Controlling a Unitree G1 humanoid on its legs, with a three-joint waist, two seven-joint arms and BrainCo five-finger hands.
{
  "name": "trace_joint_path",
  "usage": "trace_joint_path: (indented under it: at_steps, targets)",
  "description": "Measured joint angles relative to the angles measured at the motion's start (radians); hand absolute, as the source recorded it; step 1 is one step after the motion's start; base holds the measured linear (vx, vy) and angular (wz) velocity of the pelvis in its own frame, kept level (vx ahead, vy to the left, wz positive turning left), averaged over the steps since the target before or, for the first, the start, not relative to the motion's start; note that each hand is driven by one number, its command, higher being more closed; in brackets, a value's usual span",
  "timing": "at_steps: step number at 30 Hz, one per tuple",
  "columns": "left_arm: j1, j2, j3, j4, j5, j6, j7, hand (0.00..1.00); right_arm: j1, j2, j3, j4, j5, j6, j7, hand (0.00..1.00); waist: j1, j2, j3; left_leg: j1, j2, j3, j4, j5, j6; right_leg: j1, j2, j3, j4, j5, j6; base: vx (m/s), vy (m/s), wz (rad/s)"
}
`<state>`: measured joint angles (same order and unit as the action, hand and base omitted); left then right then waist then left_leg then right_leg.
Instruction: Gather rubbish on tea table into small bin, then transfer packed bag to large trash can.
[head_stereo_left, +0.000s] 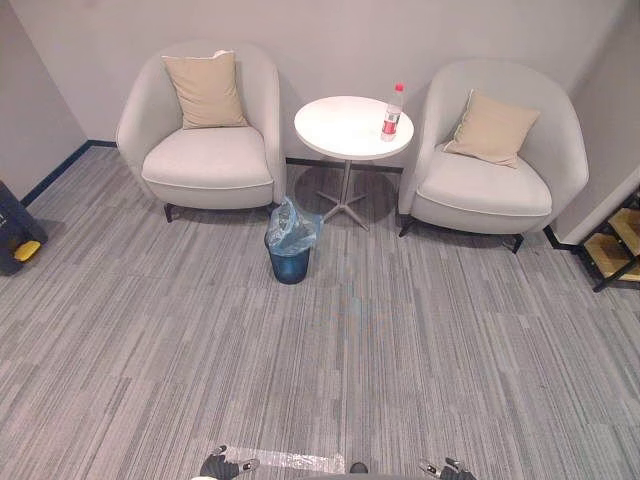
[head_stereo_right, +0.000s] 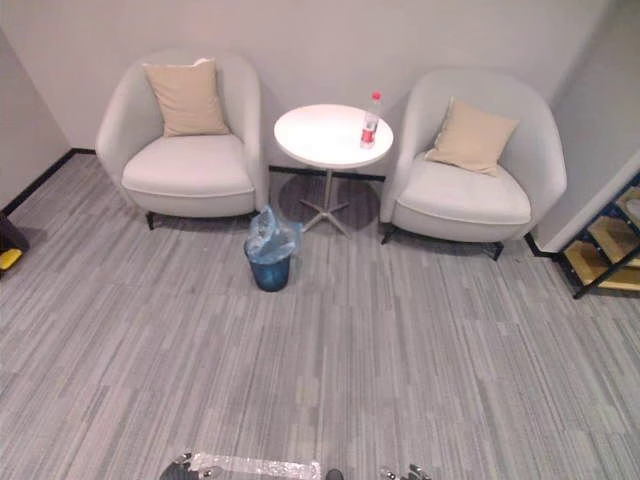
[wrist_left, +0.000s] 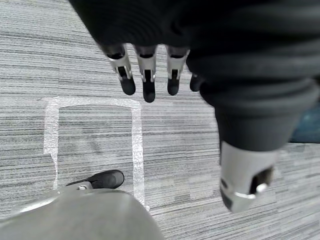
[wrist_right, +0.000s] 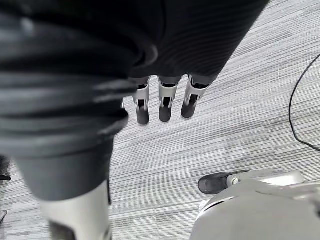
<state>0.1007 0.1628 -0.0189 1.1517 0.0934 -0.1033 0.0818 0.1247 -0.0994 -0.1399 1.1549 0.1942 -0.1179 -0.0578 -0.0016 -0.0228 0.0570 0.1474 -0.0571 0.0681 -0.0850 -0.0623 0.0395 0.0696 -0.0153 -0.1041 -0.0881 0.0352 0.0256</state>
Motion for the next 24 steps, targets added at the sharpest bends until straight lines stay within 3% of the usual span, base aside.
trace_joint_path:
  at_steps: [14, 24]
  targets:
    - [0.001, 0.003, 0.0, 0.006, -0.001, 0.001, -0.006, 0.0, 0.004, 0.004, -0.001, 0.0, 0.0, 0.001, 0.002, 0.0, 0.0, -0.005, -0.004, 0.011, -0.004, 0.004, 0.003, -0.007, -0.009, 0.013, -0.006, 0.001, -0.001, -0.007, 0.015, -0.04, -0.011, 0.0]
    - [0.003, 0.002, -0.002, 0.012, 0.0, 0.001, -0.006, 0.0, 0.01, 0.003, -0.001, 0.0, 0.0, 0.0, 0.008, 0.0, -0.001, -0.003, -0.014, 0.011, -0.003, 0.01, 0.001, -0.005, -0.006, 0.011, -0.004, 0.01, -0.004, 0.0, 0.006, 0.0, -0.013, -0.02]
